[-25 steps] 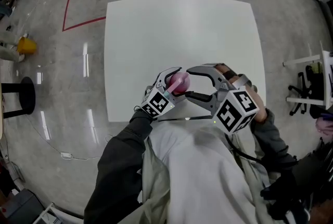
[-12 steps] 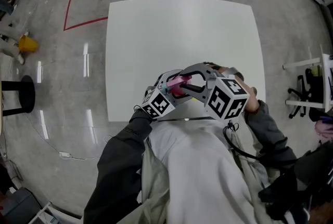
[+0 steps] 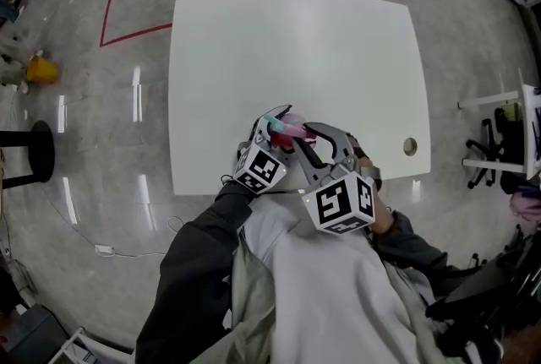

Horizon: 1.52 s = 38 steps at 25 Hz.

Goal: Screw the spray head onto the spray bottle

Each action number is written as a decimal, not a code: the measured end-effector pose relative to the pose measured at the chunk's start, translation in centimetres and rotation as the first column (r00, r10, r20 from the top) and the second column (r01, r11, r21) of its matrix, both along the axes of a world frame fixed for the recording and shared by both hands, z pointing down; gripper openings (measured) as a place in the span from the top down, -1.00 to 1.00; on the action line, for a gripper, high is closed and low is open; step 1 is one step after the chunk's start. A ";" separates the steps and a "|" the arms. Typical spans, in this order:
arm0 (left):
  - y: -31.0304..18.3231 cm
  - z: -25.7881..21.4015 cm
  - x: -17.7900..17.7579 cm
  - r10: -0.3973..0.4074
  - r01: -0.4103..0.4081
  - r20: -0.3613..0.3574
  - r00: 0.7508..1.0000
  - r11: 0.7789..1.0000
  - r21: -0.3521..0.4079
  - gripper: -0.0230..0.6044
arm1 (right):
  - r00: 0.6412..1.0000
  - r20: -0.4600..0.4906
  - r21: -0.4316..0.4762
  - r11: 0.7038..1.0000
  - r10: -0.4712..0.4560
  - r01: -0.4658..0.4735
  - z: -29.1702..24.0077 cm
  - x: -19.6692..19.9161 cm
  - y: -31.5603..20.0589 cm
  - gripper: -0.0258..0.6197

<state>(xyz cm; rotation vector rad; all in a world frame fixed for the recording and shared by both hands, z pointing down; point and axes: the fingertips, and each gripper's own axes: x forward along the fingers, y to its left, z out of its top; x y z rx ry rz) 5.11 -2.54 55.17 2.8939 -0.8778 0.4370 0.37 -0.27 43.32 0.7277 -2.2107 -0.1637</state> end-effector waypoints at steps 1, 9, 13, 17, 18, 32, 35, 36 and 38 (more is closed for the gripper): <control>0.0 0.0 0.0 0.007 -0.007 0.001 1.000 1.000 -0.001 -0.42 | 0.999 -0.015 0.027 0.998 -0.050 0.050 -0.2 -0.2 0.0 0.63; 0.1 0.4 0.3 -0.010 0.007 0.088 0.996 1.000 0.030 -0.42 | 0.950 -0.155 -0.044 0.962 -0.272 0.269 0.6 -0.8 0.0 0.57; 0.0 0.4 0.3 -0.029 0.025 0.105 0.994 0.999 0.040 -0.42 | 0.998 0.036 -0.286 0.958 0.044 -0.032 0.6 -0.7 -1.0 0.69; -0.2 0.1 0.0 -0.092 0.086 0.125 0.988 0.995 0.054 -0.42 | 0.963 0.055 -0.355 0.907 0.263 -0.227 0.5 -1.1 -1.2 0.69; -0.3 0.1 0.0 -0.111 0.105 0.124 0.986 0.993 0.054 -0.42 | 0.966 0.052 -0.325 0.919 0.254 -0.224 0.4 -1.2 -1.2 0.69; 0.6 0.1 0.5 0.091 -0.091 0.048 0.995 0.996 0.011 -0.42 | 0.927 0.190 -0.174 0.918 -0.324 0.357 1.1 -0.1 -0.6 0.21; 0.7 0.1 0.6 0.104 -0.106 0.062 0.993 0.994 0.019 -0.42 | 0.934 0.162 -0.162 0.925 -0.319 0.344 1.3 -0.1 -1.0 0.31; 0.7 0.1 0.6 0.102 -0.103 0.064 0.993 0.994 0.020 -0.42 | 0.937 0.139 -0.145 0.930 -0.320 0.339 1.4 -0.1 -1.0 0.47; 0.6 0.2 0.5 0.090 -0.092 0.069 0.994 0.996 0.023 -0.42 | 0.956 0.124 -0.129 0.951 -0.264 0.280 1.5 -0.2 -0.9 0.53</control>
